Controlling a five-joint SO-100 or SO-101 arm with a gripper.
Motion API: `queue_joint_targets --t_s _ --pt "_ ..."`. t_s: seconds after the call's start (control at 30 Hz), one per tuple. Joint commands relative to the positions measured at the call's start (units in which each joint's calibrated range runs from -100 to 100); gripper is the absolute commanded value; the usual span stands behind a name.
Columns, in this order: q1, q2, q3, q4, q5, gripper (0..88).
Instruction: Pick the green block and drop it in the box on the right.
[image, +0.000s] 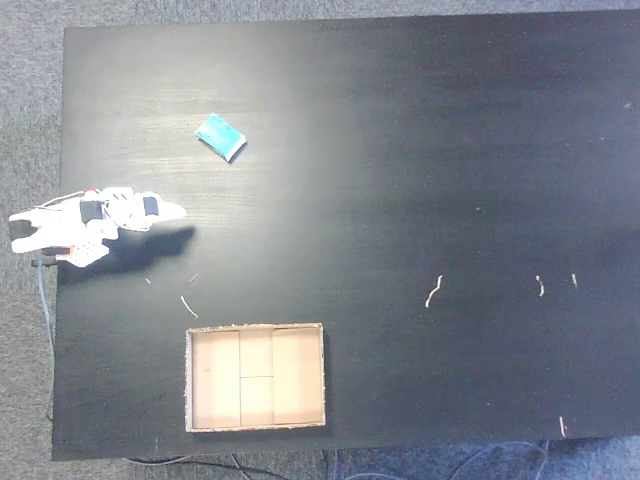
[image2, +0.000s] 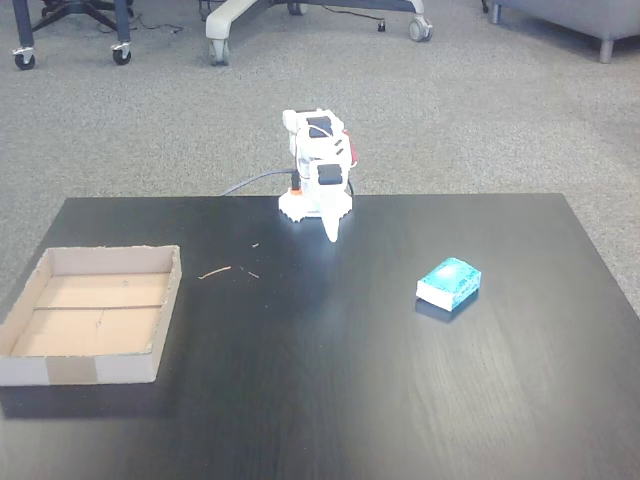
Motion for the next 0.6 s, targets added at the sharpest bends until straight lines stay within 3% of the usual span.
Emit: queue_joint_targets --t_s 0.0,0.43,0.57 --pt "-0.11 -0.22 1.42 0.4 0.05 0.2" --pt "-0.95 -0.22 1.42 -1.5 0.0 0.1" --pt "-5.55 0.12 -10.18 -2.57 -1.27 0.1"
